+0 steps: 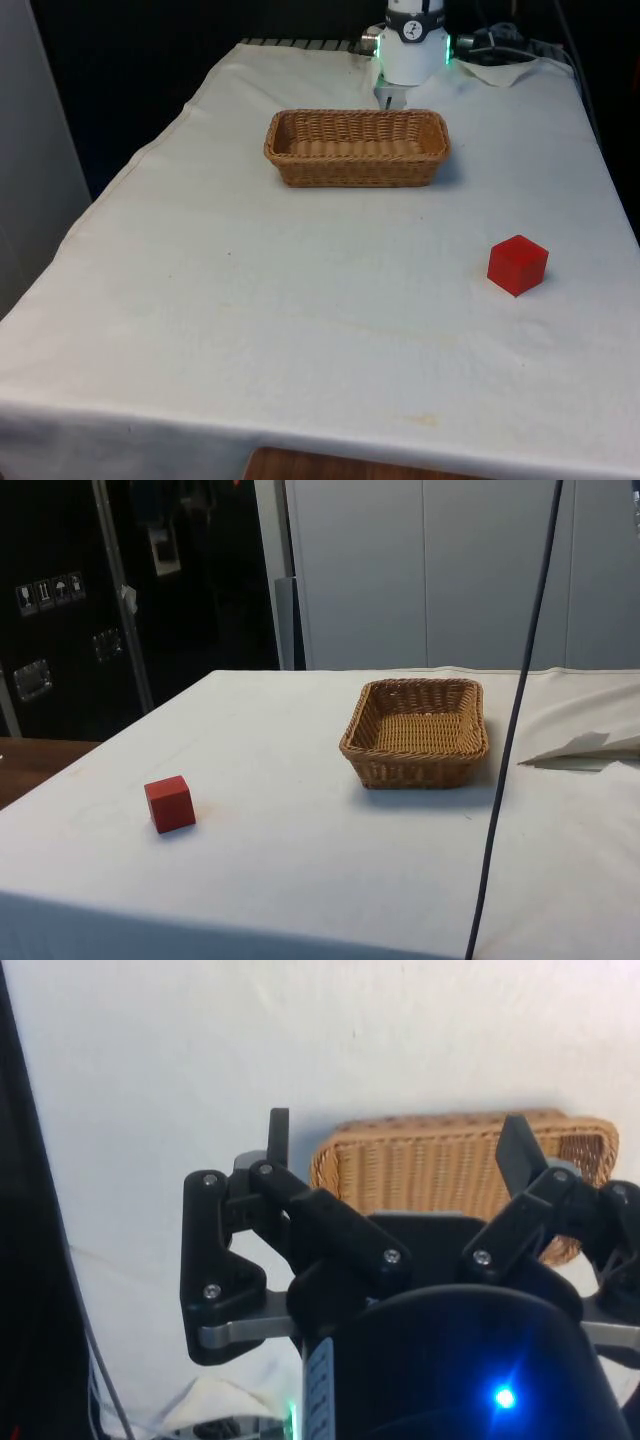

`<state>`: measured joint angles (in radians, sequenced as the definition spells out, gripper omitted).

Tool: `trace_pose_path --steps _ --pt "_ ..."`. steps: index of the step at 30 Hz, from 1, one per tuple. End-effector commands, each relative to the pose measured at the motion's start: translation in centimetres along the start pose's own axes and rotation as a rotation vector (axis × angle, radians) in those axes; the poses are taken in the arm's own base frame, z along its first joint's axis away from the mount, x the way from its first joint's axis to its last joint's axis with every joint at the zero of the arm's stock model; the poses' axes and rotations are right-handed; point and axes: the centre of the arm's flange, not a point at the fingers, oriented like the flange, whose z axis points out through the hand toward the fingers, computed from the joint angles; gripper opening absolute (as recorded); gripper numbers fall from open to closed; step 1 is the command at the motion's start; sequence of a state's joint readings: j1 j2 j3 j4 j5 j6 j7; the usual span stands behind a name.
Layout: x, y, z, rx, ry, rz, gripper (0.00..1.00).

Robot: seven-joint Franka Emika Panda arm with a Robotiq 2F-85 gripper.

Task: Pick up the cube and place it into the basket.

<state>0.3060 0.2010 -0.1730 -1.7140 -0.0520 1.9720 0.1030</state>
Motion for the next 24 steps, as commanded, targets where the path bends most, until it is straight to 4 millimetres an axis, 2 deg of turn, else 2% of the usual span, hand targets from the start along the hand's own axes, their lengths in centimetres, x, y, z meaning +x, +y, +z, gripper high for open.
trace_pose_path --steps 1,5,6,13,15,23,24 --pt "0.3 -0.3 0.2 -0.002 0.008 -0.001 1.0" --pt "0.9 -1.1 0.9 0.002 0.026 -0.013 1.0" --pt "0.7 -0.7 0.7 0.001 0.02 -0.01 1.0" --pt "1.8 -2.0 2.4 0.004 0.033 -0.026 1.0" --pt "1.7 -1.9 2.4 0.001 0.031 -0.026 1.0" --pt "2.3 -4.2 3.4 0.008 0.056 -0.043 1.0" --pt "2.1 -3.9 3.2 0.012 0.051 -0.045 1.0"
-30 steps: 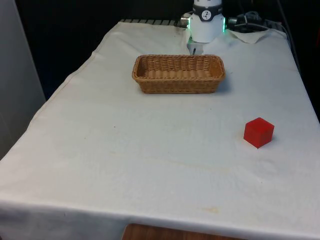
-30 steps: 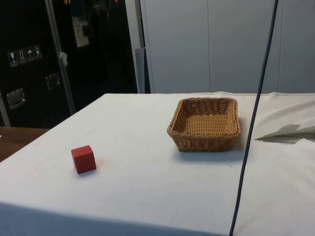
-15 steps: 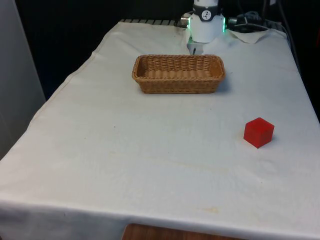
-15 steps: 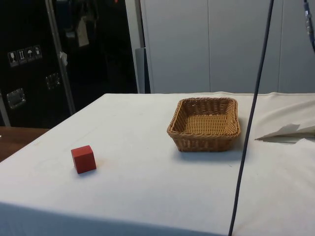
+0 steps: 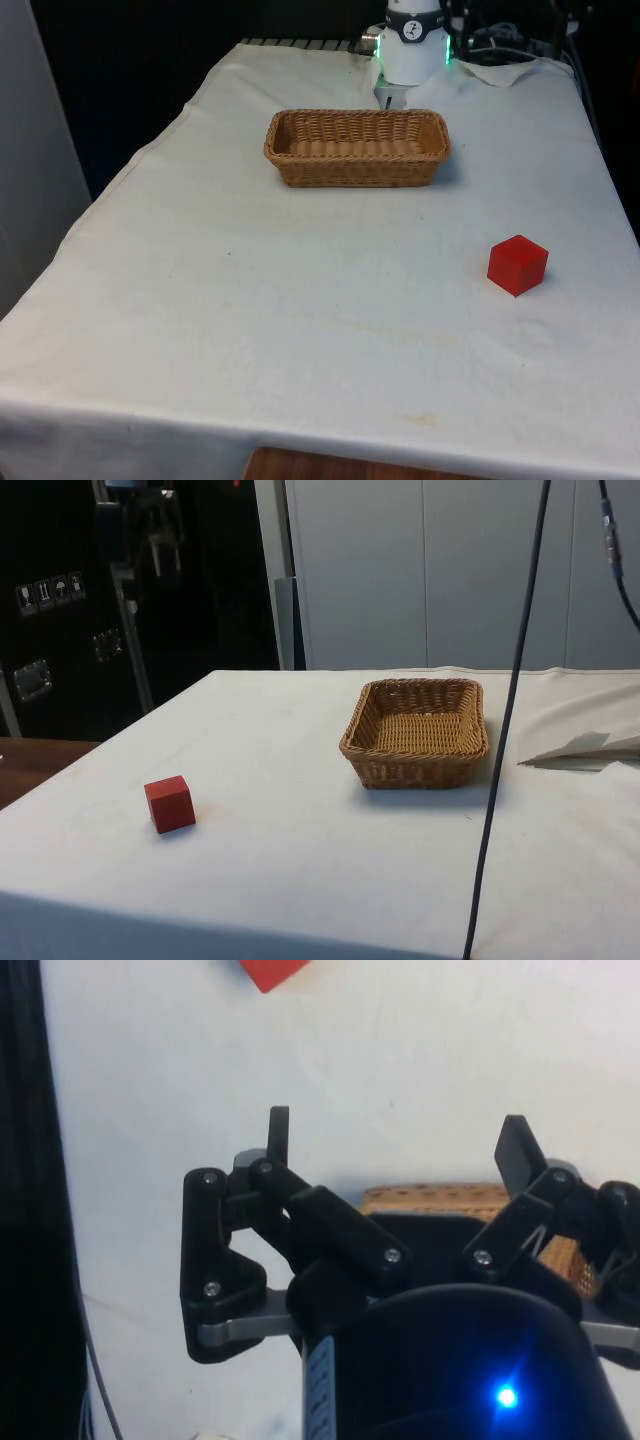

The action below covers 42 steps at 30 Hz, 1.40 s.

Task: Pick up the cube and place it into the basket.

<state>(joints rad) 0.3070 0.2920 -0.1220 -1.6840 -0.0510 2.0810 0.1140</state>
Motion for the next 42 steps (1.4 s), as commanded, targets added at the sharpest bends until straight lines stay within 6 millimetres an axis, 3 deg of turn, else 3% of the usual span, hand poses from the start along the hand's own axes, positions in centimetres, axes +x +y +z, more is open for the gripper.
trace_pose_path --steps 1,11,14,15,18,30,42 --pt "0.2 -0.5 0.3 -0.002 0.008 0.001 1.0" --pt "0.9 -2.6 2.7 0.018 0.028 -0.012 1.0" --pt "1.1 -2.9 3.8 0.024 0.027 -0.012 1.0" --pt "0.9 -2.7 3.3 0.016 0.024 -0.014 1.0" --pt "1.3 -3.1 5.2 0.029 0.026 -0.012 1.0" --pt "1.2 -3.6 9.0 0.048 0.028 -0.005 1.0" --pt "1.0 -4.4 11.9 0.07 0.036 0.011 1.0"
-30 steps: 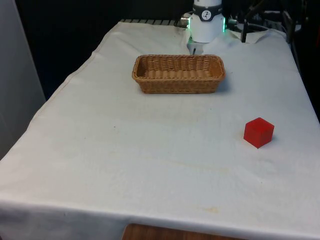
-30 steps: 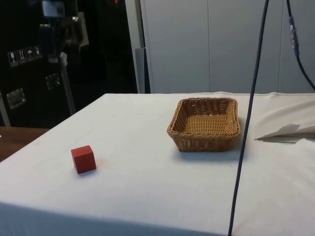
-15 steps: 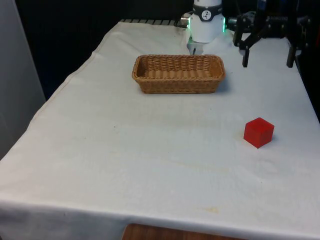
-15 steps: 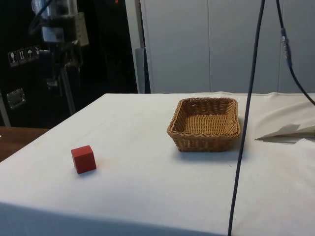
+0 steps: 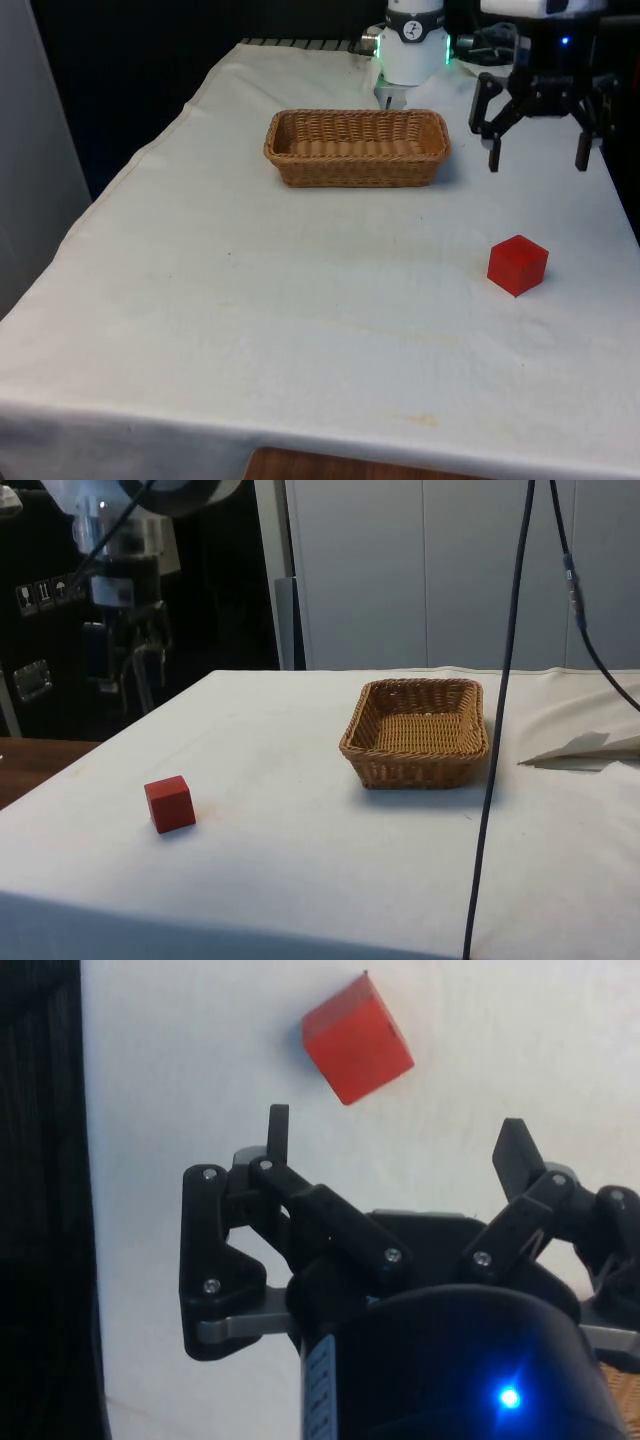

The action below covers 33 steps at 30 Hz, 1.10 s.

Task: Pick up the cube and place it into the basket.

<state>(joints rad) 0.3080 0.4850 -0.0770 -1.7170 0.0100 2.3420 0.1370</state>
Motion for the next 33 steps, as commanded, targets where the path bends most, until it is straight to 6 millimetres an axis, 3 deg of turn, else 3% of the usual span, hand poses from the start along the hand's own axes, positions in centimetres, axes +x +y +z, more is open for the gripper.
trace_pose_path --steps 1,7,21,33 --pt "0.0 -0.3 0.2 0.009 0.007 0.005 1.0" --pt "-0.1 -1.1 1.0 0.009 0.001 0.004 1.0" --pt "-1.7 -3.5 5.1 0.032 0.015 -0.002 1.0" --pt "-2.5 -3.3 7.1 0.029 -0.006 -0.013 1.0"
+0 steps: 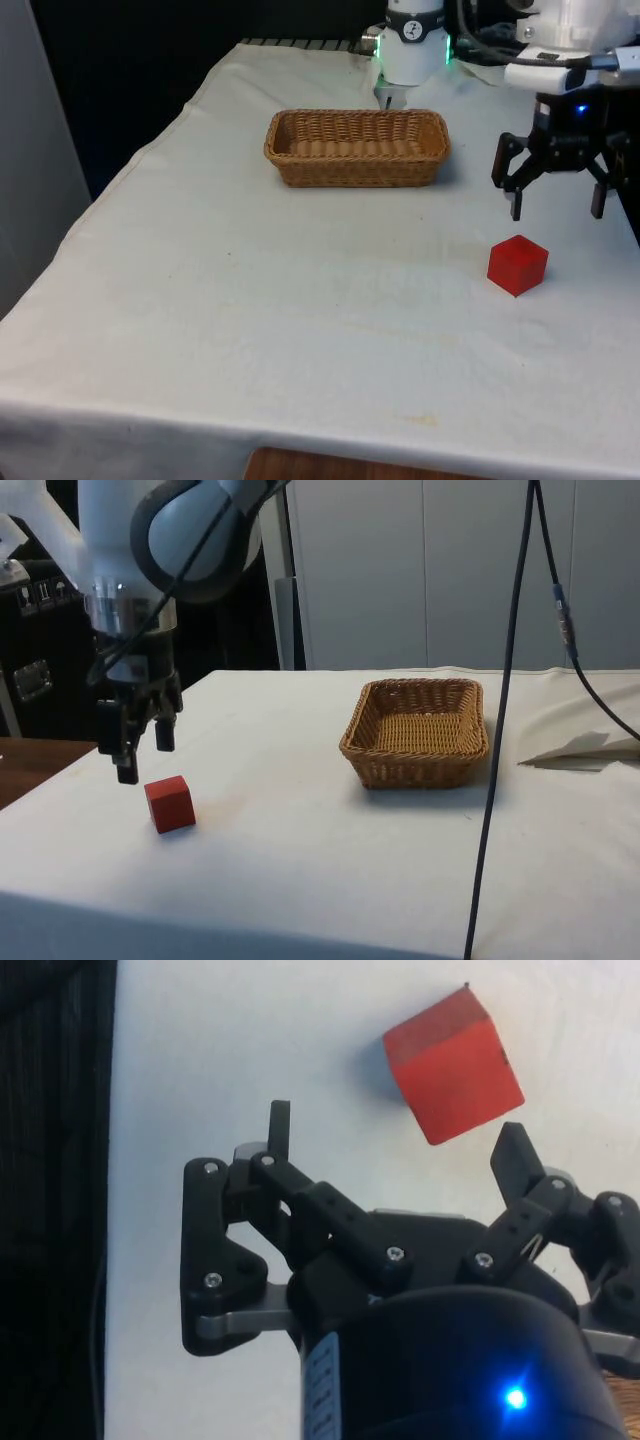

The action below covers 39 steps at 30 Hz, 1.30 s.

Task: Pick up the cube and place it into the basket.

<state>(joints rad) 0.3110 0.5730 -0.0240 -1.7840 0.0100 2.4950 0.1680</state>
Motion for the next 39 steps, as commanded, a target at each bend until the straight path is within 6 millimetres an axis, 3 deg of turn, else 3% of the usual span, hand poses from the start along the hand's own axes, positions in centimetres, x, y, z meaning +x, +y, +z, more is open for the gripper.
trace_pose_path --steps 1,17,26,39 --pt "0.0 0.1 0.1 0.006 0.006 -0.004 1.0" --pt "-0.1 0.2 1.0 0.002 0.001 -0.093 1.0" --pt "-0.3 0.0 2.5 0.028 0.015 -0.161 1.0" --pt "-0.3 1.6 3.0 0.025 0.013 -0.229 1.0"
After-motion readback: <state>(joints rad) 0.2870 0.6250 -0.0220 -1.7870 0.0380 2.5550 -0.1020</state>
